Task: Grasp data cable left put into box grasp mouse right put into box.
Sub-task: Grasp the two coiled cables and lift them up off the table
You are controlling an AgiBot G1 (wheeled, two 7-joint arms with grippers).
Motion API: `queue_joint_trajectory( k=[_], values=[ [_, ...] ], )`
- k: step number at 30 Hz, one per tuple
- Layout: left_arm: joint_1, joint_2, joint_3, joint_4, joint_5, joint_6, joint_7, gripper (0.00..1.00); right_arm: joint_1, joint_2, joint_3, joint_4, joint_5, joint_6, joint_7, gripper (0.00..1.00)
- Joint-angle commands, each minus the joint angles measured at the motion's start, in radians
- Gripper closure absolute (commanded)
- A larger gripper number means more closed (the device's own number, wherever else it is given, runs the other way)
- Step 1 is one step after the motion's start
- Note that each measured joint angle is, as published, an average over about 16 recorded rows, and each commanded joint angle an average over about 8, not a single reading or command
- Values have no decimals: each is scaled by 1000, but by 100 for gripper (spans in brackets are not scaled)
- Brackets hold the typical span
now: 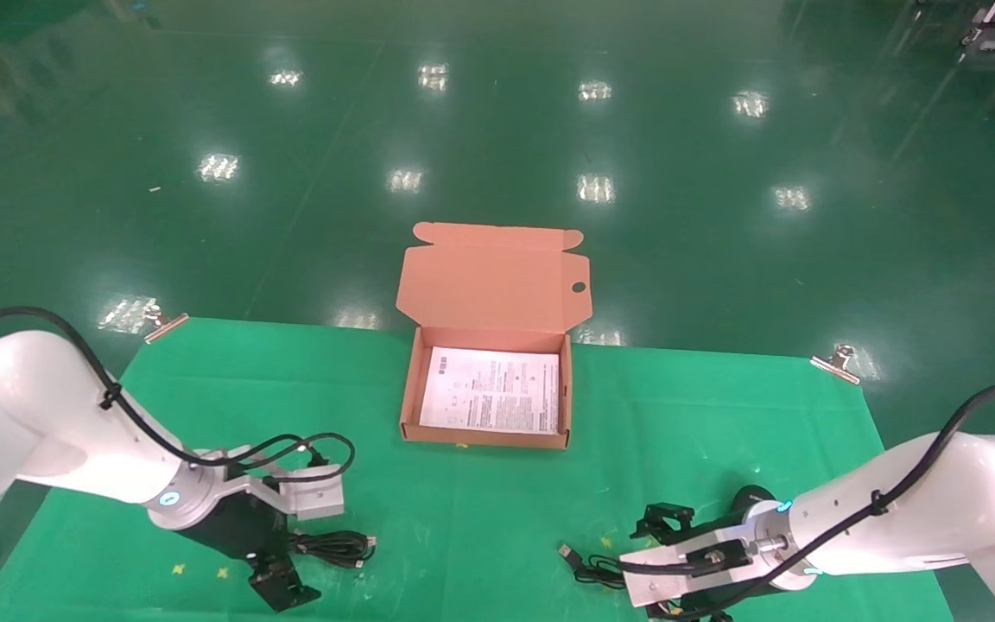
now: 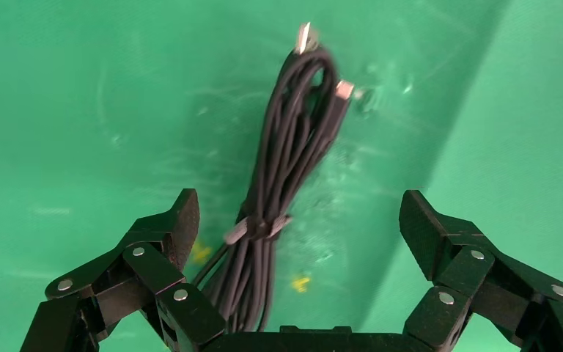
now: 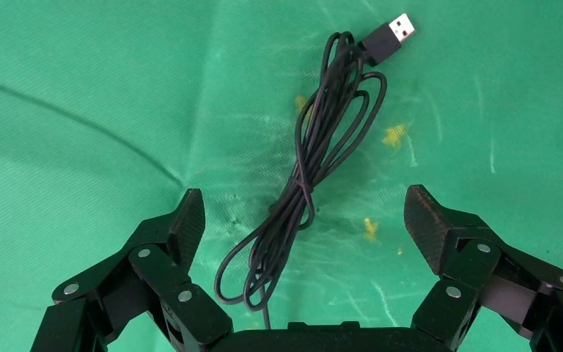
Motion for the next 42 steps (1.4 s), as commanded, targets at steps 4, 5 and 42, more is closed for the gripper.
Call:
queue_joint_trajectory(
  k=[4, 5, 42],
  values=[
    [-4, 7, 0, 34, 3, -21, 16, 100, -3, -9, 1, -23, -2, 17, 2, 100],
    [-4, 8, 0, 38, 4, -23, 17, 100, -3, -10, 1, -26, -3, 18, 1, 100],
    [-1, 2, -1, 11, -1, -7, 9, 100, -2, -3, 3, -10, 1, 8, 4, 100]
  ],
)
